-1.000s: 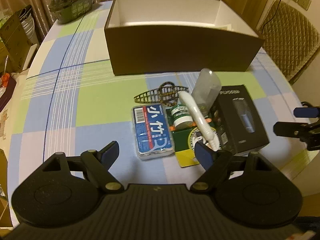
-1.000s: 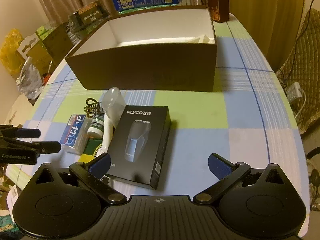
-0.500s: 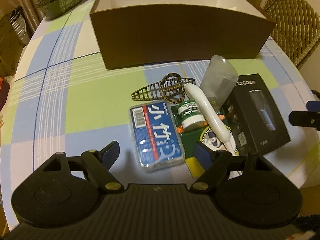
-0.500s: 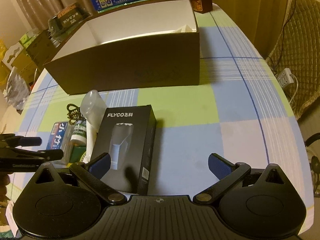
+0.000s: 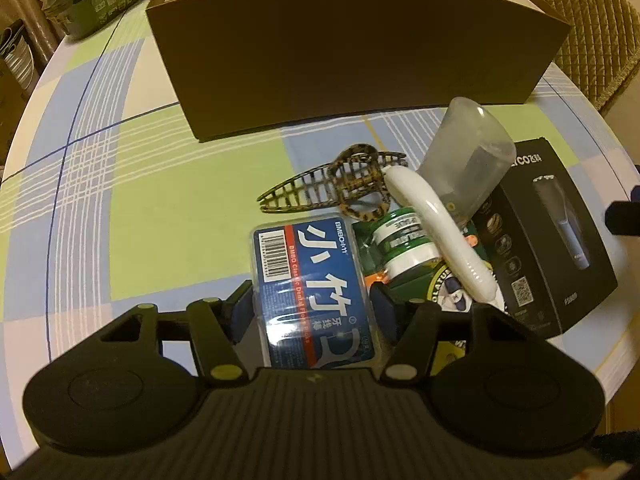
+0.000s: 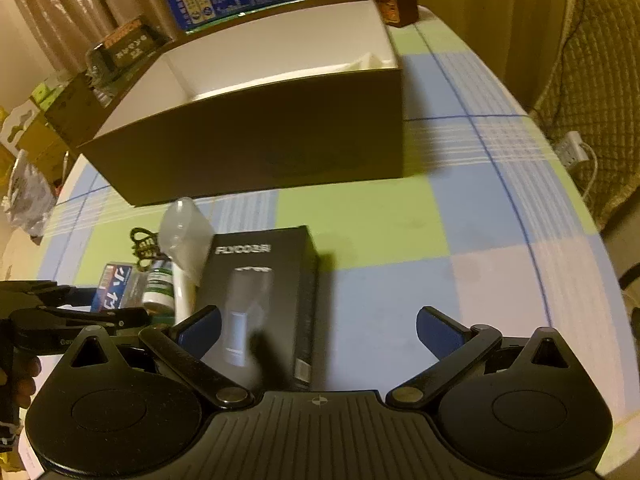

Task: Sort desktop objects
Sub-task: 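Grasp the blue toothbrush pack with the left tool while the right grasps the clear cup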

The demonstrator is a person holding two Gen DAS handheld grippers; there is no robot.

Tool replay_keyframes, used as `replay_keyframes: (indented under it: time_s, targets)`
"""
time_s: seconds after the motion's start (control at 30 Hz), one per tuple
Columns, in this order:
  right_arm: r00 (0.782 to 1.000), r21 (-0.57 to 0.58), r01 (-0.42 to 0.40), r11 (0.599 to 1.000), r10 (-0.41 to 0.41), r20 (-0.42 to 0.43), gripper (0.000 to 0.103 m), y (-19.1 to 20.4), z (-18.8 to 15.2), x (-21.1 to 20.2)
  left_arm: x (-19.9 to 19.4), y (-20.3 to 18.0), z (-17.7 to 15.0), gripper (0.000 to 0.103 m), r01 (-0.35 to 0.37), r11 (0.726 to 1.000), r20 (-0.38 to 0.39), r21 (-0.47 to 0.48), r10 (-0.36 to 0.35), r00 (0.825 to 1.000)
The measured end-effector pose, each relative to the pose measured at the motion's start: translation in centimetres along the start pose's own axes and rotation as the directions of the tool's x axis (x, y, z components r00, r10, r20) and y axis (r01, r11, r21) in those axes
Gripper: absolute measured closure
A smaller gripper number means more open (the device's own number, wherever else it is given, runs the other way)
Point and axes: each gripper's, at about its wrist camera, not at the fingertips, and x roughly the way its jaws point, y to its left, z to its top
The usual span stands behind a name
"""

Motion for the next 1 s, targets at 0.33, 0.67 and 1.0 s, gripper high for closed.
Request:
replay_keyframes:
  time_s: [0.33, 0.67, 1.0]
  targets:
    - [0.996, -0.108, -0.065, 0.992, 0.072, 0.061, 0.002, 3.6, 0.9, 1.0, -0.8, 4.2, -1.6, 0.046, -0.04, 0.997, -0.004, -0.066, 0.04, 0.999]
    - [0.988, -0.254, -0.095, 0.962, 0.123, 0.095, 0.034, 8.0, 1.9, 4.0, -1.1, 9.1, -1.7, 0.046, -0.092, 0.984, -0.001, -0.152, 0.093, 0.996]
    - [0.991, -0.309, -0.029, 0.951, 0.067, 0.113, 0.074, 10.0, 2.2, 6.7, -0.4, 11.0, -1.7, 0.046, -0.085, 0.987, 0.006, -0.138, 0.087, 0.996]
